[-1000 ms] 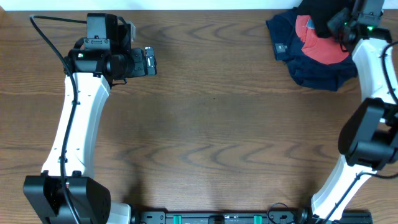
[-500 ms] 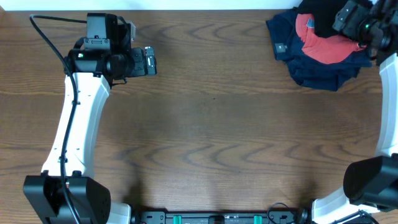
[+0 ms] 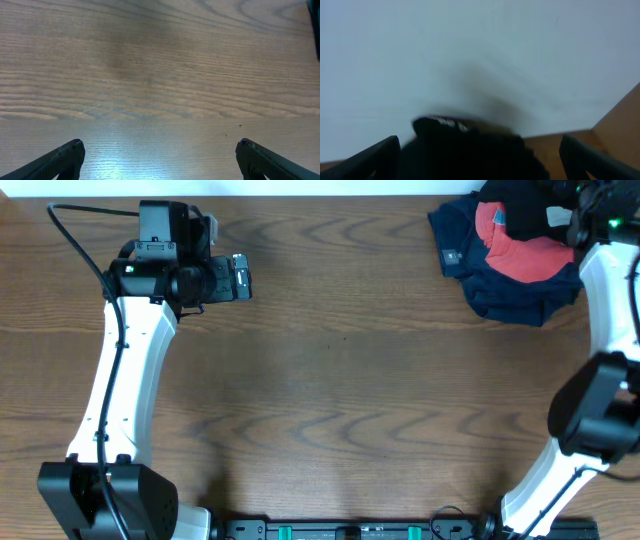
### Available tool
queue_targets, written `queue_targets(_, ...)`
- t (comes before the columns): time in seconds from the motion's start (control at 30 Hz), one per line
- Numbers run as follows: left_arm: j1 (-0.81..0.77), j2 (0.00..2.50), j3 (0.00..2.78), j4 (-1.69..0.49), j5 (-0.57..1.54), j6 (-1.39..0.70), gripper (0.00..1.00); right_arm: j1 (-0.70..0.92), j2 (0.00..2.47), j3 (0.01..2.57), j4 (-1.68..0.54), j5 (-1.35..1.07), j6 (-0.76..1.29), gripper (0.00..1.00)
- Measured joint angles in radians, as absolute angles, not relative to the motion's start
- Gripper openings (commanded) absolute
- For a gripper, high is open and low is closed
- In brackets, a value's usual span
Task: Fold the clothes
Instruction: 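Place the folded shirt on top of the clothes pile with the right gripper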
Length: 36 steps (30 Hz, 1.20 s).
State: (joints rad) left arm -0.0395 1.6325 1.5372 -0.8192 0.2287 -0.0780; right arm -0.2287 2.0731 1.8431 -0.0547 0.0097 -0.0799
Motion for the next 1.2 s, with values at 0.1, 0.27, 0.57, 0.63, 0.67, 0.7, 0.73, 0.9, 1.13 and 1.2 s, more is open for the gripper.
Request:
queue_targets(0.1, -0.039, 1.633, 1.537, -0.819, 0.229, -0.078, 0.98, -0.245, 2.150, 1.843, -0.049, 0.012, -0.057, 0.99)
queue_targets(0.27, -0.039, 1.633, 1.537, -0.819, 0.228, -0.078, 0.98, -0.288, 2.280, 1.843, -0.051, -0.020, -0.017, 0.99)
queue_targets(0.57, -0.039, 1.633, 1.521, -0.819, 0.229, -0.078, 0.98, -0.329, 2.402, 1.904, -0.142, -0.152, 0.057, 0.99)
queue_targets(0.63, -0.039, 1.633, 1.517, -0.819, 0.229, -0.078, 0.98, -0.330, 2.407, 1.912, -0.154, -0.160, 0.060, 0.99)
queue_targets(0.67, -0.039, 1.633, 1.515, -0.819, 0.229, -0.078, 0.98, -0.330, 2.407, 1.914, -0.157, -0.161, 0.061, 0.99)
queue_targets(0.7, -0.039, 1.633, 1.515, -0.819, 0.229, -0.078, 0.98, -0.330, 2.407, 1.915, -0.157, -0.161, 0.060, 0.99)
queue_targets(0.73, -0.039, 1.633, 1.515, -0.819, 0.229, -0.078, 0.98, -0.330, 2.406, 1.916, -0.159, -0.161, 0.060, 0.99)
queue_targets(0.9, -0.039, 1.633, 1.515, -0.819, 0.229, -0.078, 0.98, -0.329, 2.380, 1.911, -0.188, -0.159, 0.060, 0.99)
queue_targets(1.13, -0.039, 1.633, 1.515, -0.819, 0.228, -0.078, 0.98, -0.309, 2.206, 1.859, -0.319, -0.116, -0.002, 0.99)
queue_targets(1.2, -0.039, 1.633, 1.515, -0.819, 0.225, -0.078, 0.98, -0.301, 2.128, 1.855, -0.352, -0.092, -0.017, 0.99)
